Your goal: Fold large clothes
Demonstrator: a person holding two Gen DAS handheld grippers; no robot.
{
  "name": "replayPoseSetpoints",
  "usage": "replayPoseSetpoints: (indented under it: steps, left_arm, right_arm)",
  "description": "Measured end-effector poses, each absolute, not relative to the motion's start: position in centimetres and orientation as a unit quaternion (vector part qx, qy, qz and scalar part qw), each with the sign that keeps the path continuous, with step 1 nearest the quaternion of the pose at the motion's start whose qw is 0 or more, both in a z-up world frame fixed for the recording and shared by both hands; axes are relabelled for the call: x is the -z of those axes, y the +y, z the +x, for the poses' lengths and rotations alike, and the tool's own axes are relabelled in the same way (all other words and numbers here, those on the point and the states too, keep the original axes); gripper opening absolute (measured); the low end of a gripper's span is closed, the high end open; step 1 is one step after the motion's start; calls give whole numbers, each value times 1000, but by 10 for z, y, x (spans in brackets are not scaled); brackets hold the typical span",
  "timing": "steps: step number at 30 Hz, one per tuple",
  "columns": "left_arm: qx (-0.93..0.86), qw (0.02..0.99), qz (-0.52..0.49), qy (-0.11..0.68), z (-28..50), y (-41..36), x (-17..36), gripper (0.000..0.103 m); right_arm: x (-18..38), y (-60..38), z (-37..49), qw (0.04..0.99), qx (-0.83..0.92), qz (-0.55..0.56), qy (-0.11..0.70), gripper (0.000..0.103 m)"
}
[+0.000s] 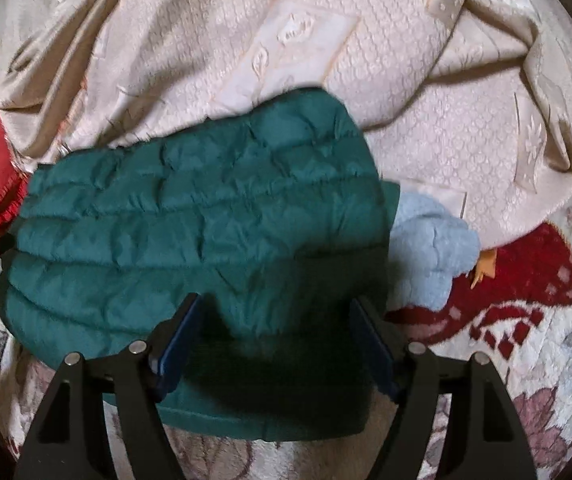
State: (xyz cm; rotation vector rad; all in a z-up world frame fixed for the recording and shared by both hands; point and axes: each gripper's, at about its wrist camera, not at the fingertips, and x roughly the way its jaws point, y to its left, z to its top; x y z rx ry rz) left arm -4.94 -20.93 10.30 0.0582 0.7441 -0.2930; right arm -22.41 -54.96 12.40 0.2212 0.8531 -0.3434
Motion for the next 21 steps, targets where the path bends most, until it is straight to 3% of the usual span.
replayPoseSetpoints:
  steps: [4, 11, 21]
  left_arm:
    - [140, 918, 31, 369, -50, -211, -96, 54]
    - [146, 915, 21, 376, -49, -208, -94, 54]
    - [195, 882, -113, 414, -25, -157, -90, 54]
  right_arm:
    - [-108, -556, -219, 884, 171, 124, 416, 86]
    - [-113, -555, -222, 884, 165, 121, 421, 87]
    - [-129, -566, -237, 890, 147, 146, 405, 99]
